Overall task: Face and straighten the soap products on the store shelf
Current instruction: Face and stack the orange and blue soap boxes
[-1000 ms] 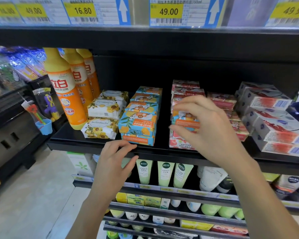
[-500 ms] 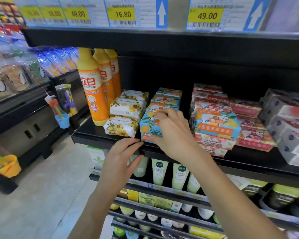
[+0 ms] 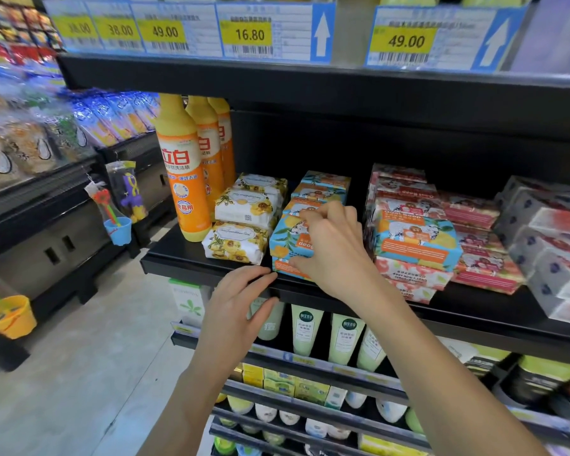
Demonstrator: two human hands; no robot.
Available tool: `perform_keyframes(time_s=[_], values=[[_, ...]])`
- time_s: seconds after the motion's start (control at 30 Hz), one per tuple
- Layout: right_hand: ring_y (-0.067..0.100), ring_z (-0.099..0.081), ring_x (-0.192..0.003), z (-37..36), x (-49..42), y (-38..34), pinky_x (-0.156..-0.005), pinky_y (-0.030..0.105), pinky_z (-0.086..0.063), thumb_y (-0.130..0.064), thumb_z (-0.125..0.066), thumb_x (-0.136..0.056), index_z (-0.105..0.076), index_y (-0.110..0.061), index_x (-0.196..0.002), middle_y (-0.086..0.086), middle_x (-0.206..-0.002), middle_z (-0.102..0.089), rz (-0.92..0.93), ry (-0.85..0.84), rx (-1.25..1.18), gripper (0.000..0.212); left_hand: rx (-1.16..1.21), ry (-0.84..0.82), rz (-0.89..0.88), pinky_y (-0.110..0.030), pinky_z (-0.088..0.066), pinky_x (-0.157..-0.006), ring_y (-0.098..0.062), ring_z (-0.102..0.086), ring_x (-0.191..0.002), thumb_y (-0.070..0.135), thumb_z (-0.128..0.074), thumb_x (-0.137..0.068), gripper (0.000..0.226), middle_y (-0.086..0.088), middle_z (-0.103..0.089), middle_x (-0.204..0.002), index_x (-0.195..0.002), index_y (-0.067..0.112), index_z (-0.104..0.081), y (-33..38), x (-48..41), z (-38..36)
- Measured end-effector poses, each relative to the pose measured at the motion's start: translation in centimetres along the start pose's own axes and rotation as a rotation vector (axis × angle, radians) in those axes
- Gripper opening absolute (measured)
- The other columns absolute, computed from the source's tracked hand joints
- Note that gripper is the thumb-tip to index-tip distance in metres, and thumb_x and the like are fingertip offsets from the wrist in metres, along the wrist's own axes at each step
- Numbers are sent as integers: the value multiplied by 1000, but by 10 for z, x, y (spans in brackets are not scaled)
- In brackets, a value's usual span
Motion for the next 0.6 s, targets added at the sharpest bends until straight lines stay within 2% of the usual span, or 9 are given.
perform_keyframes(time_s=[0.27,0.33,0.43,0.5,0.53,0.6], values=[[28,-35,-132,3,3,1,-108,39,-30,-43,-77,-86,-43,-16,-149,6,-142,-45,35,21,-31,76,11,29,-10,-22,-37,-111,-14,-53,-125,16,-80,-86,41,2,-64,-128,-126,13,-70,5,0,2],[26,-35,-131,4,5,0,-107,36,-28,-42,-80,-84,-45,-17,-147,4,-141,-45,69,55,-64,76,8,26,2,-21,-36,-112,-12,-52,-125,14,-80,-86,42,3,-63,-129,-127,14,-69,7,-1,2],[21,-33,-131,7,13,-2,-107,35,-28,-39,-85,-79,-49,-17,-145,1,-140,-46,157,148,-165,78,64,33,42,-13,-33,-111,-1,-49,-125,8,-79,-87,44,12,-61,-128,-127,20,-68,14,-3,7],[17,-33,-129,12,23,-1,-108,37,-32,-34,-89,-76,-54,-17,-142,-1,-137,-49,200,235,-257,77,208,86,158,-9,-37,-105,5,-54,-121,4,-72,-92,42,19,-63,-124,-123,31,-66,22,-6,20],[16,-34,-129,15,28,0,-108,37,-33,-31,-90,-75,-55,-18,-142,-3,-135,-49,217,269,-305,77,333,115,243,-11,-43,-101,2,-59,-118,2,-67,-95,40,18,-67,-120,-119,34,-66,26,-8,26],[15,-36,-129,21,39,0,-108,38,-36,-27,-90,-75,-56,-19,-141,-6,-134,-49,250,308,-372,75,661,153,413,-21,-54,-94,-10,-69,-111,7,-60,-101,28,7,-75,-114,-119,27,-68,34,-13,36]])
Point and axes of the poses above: each hand's wrist, its own x-axis away from the middle knuckle, its own z-axis out of the back of the hand, y = z × x, the point moved 5 cm from there along -x, towards the middle knuckle
